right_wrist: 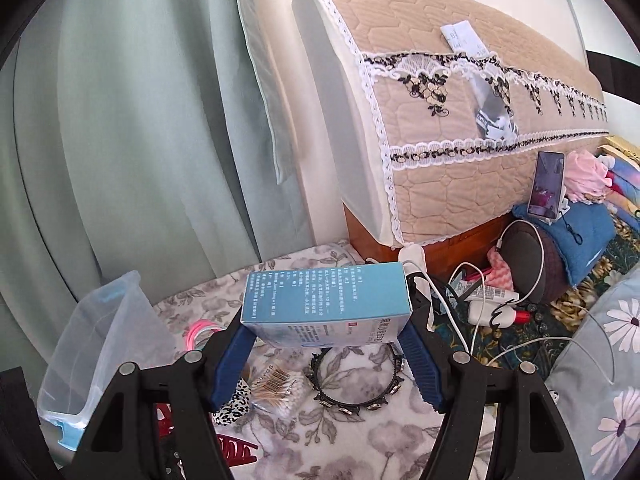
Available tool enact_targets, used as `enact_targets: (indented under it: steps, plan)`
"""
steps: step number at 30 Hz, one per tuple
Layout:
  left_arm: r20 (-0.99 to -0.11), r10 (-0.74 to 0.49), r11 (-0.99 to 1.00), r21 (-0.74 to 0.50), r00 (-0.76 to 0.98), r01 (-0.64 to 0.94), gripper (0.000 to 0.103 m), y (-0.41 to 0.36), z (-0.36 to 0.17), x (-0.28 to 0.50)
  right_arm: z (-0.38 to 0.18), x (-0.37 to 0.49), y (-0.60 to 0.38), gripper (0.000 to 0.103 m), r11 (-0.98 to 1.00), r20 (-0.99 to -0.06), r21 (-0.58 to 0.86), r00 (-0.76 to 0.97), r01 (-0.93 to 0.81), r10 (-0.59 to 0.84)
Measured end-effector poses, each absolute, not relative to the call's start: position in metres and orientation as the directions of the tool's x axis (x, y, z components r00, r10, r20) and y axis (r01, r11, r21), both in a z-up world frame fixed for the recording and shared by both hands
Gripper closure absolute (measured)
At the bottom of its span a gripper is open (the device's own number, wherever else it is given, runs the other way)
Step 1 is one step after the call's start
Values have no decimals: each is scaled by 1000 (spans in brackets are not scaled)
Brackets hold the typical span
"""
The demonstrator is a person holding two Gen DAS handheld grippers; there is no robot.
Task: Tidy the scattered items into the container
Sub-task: 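Carry the red clip and blue medicine box with both grippers over the box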
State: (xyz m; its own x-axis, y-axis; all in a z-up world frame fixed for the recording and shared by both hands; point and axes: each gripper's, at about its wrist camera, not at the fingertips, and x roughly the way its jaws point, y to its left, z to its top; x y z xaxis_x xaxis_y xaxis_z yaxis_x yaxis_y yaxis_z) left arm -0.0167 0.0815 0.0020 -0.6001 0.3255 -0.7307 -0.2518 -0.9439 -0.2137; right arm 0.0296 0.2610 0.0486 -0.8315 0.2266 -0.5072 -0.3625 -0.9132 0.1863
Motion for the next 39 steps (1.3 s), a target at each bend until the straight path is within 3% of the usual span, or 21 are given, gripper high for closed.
enact_targets:
  steps: [12,26,32,39]
  plan:
    - [-605,284,-955,-250,-744,-161,68,34,68,-15,80,47,245,29,-930,-426,214,-886,-298,186]
    - [-414,81,-932,-353,-907,78,68,-68,142,-17,144,23,175,29,-968,-293,234,-956,-94,22]
    - [-400,0,-909,-382,-917,166,68,-105,137,-14,152,10,127,29,-980,-277,200,-958,15,-72]
    - [-429,-32,-873,-428,-903,234,68,-138,108,-16,132,-5,82,29,-983,-329,145,-931,116,-159]
